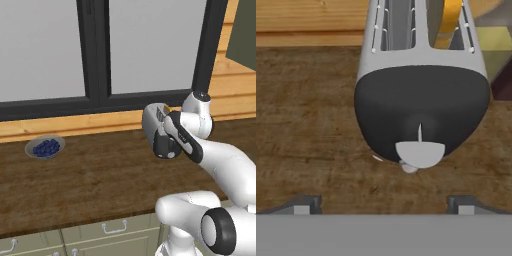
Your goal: Start the toaster. Once the lever pops up, take the bread to the plate on the dining counter.
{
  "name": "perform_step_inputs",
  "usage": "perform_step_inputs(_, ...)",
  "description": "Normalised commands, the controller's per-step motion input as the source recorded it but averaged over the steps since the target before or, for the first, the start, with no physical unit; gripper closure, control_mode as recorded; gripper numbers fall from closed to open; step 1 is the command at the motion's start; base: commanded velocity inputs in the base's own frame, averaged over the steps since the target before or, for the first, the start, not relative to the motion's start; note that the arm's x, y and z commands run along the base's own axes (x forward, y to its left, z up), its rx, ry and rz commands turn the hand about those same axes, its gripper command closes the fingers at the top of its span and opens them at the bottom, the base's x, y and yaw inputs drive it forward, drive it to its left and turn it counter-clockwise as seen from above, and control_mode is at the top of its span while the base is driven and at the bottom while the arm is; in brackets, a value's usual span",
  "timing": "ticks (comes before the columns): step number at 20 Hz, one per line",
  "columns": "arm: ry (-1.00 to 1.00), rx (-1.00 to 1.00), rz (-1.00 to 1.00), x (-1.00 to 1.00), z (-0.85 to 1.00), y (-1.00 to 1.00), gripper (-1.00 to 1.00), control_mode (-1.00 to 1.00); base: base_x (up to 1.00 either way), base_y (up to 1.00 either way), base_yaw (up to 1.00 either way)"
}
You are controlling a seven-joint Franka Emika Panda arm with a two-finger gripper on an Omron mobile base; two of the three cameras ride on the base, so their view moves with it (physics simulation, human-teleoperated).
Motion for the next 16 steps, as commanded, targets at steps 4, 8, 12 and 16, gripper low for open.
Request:
perform_step_inputs(4, -0.01, 0.0, 0.0, 0.25, -0.15, 0.0, -1.0, -1.0, 0.0, 0.0, 0.0)
perform_step_inputs(8, 0.0, 0.0, 0.0, 0.33, -0.13, 0.0, -1.0, -1.0, 0.0, 0.0, 0.0)
perform_step_inputs(12, 0.0, 0.0, 0.0, 0.23, -0.15, 0.0, -1.0, -1.0, 0.0, 0.0, 0.0)
perform_step_inputs(16, 0.0, 0.0, 0.0, 0.11, -0.32, 0.0, -1.0, -1.0, 0.0, 0.0, 0.0)
